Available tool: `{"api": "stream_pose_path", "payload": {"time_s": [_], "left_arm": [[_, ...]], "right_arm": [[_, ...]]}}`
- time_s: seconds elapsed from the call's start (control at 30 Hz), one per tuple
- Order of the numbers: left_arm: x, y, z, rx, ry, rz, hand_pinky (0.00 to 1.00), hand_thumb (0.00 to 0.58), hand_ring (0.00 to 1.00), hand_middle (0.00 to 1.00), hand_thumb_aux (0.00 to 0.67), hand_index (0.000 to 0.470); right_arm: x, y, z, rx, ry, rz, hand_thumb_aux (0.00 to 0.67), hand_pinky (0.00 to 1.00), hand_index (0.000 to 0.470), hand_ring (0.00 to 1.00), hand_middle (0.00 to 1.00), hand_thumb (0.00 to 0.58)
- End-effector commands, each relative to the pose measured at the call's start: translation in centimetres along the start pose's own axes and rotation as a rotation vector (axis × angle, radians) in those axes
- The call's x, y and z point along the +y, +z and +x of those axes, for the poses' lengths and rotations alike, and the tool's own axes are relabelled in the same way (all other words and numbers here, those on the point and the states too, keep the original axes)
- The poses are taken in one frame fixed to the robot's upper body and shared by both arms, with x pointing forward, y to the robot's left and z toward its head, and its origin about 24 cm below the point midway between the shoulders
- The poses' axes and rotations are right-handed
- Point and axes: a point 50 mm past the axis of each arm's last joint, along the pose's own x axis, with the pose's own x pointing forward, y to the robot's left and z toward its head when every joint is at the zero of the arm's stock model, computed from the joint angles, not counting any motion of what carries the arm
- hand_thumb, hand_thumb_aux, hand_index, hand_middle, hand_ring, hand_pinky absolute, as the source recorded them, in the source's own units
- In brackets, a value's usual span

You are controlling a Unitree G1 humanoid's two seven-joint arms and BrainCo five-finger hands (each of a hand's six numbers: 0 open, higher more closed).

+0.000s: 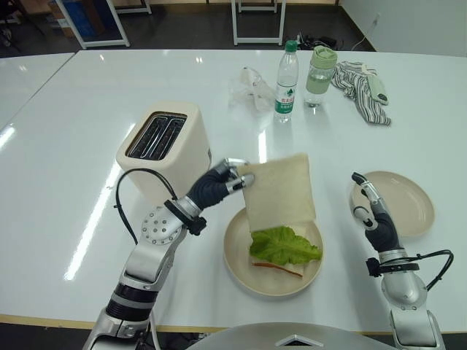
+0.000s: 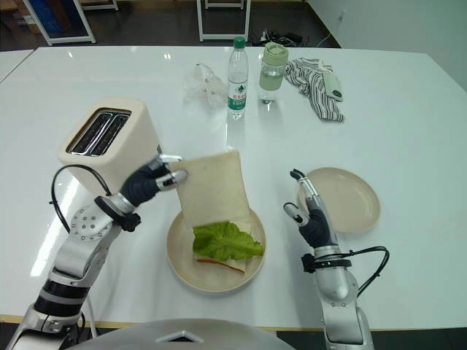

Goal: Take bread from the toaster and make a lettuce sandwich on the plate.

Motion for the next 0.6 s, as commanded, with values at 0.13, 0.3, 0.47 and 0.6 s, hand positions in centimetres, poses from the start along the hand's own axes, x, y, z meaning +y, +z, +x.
{"api": "stream_pose_path", "payload": {"time_s": [0.13, 0.3, 0.47, 0.6], "left_arm": [[0.8, -0.5, 1.1, 0.087, -0.106, -0.005, 1.0, 0.58, 1.0, 1.0, 0.67, 0.47], [0.7, -0.6, 2.2, 0.098, -0.155, -0.017, 1.0, 0.58, 1.0, 1.0, 0.67, 0.47], [-0.4, -1.3, 2.7, 0.145, -0.273, -0.014, 1.0, 0.58, 1.0, 1.0, 0.67, 0.47], [-0.8, -2.1, 2.9, 0.183, -0.302, -0.014, 1.0, 0.58, 1.0, 1.0, 0.67, 0.47]], "right_arm": [[-1.4, -1.6, -0.5, 0.061, -0.045, -0.009, 0.0, 0.0, 0.0, 0.0, 0.0, 0.0], [-0.7, -1.9, -0.6, 0.073, -0.034, -0.006, 0.0, 0.0, 0.0, 0.0, 0.0, 0.0], [-0.5, -2.1, -0.5, 0.075, -0.027, -0.009, 0.0, 0.0, 0.0, 0.0, 0.0, 0.0], [-0.5, -2.2, -0.5, 0.077, -0.023, -0.009, 0.0, 0.0, 0.0, 0.0, 0.0, 0.0]]}}
